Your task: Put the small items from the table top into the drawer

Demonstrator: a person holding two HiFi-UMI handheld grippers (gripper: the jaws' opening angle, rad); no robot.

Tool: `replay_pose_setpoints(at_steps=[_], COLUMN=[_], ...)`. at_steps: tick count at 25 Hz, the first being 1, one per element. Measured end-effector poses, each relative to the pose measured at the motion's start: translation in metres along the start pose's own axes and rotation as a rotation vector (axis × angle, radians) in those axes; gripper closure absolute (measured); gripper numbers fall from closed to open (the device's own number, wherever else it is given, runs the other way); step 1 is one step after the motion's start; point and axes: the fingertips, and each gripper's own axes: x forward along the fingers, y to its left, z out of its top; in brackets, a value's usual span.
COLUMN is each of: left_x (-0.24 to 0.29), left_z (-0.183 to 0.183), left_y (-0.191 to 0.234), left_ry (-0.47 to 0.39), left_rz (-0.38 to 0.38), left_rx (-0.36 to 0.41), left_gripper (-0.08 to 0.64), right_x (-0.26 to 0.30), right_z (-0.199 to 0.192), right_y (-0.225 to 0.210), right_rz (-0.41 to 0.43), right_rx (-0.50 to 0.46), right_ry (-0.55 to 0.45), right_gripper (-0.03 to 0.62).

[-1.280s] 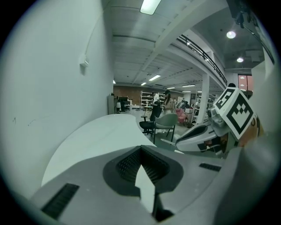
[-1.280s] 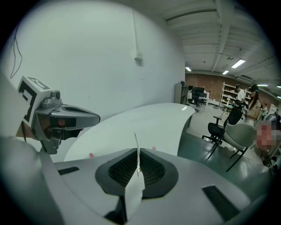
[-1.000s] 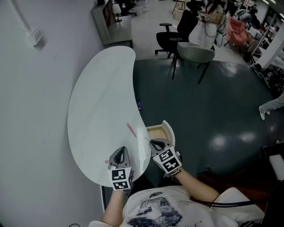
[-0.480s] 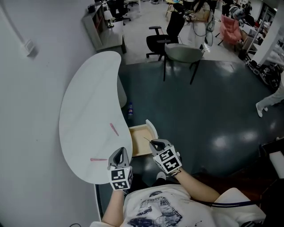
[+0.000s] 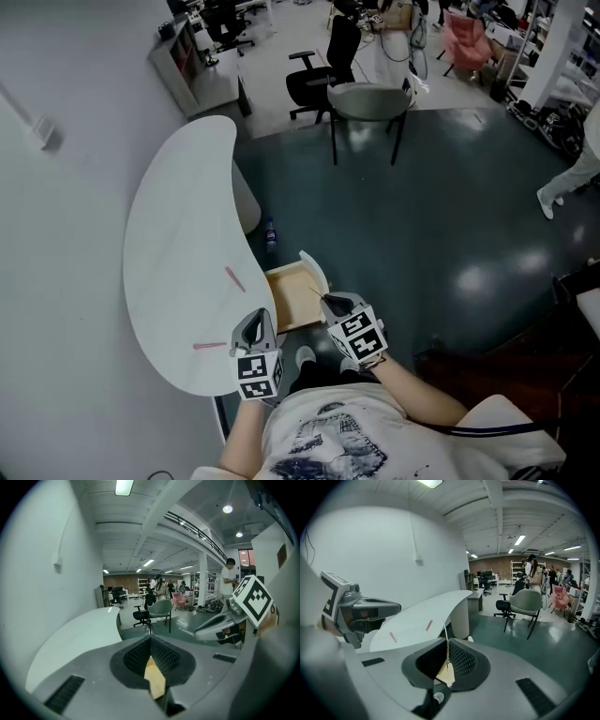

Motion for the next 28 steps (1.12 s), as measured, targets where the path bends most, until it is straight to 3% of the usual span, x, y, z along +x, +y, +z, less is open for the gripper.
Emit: replay_pose_setpoints(at_steps=[11,18,28], left_x=[0.049,0.087,0.142], left_z=[-0.005,-0.027,-0.067], left_y=[0.008,0.014,0.032], left_ry=[0.043,0.075,0.125], left_rz=[-0.151,-0.250,-0.286], left_rx=[0.031,0.049,0.008], left_gripper=[0.526,0.526,0.526], right_x=[0.023,0.062,0.127], right_z=[-0.012,-0.028,-0.059], right_y=[-0.015,-0.016,-0.028], right_rz=[-0.123,-0.187,-0.271], right_rx=[0.117,0.189,0.291], right_ry=[0.038,0.077,0.115], right_gripper=[0.557,0.557,0.557])
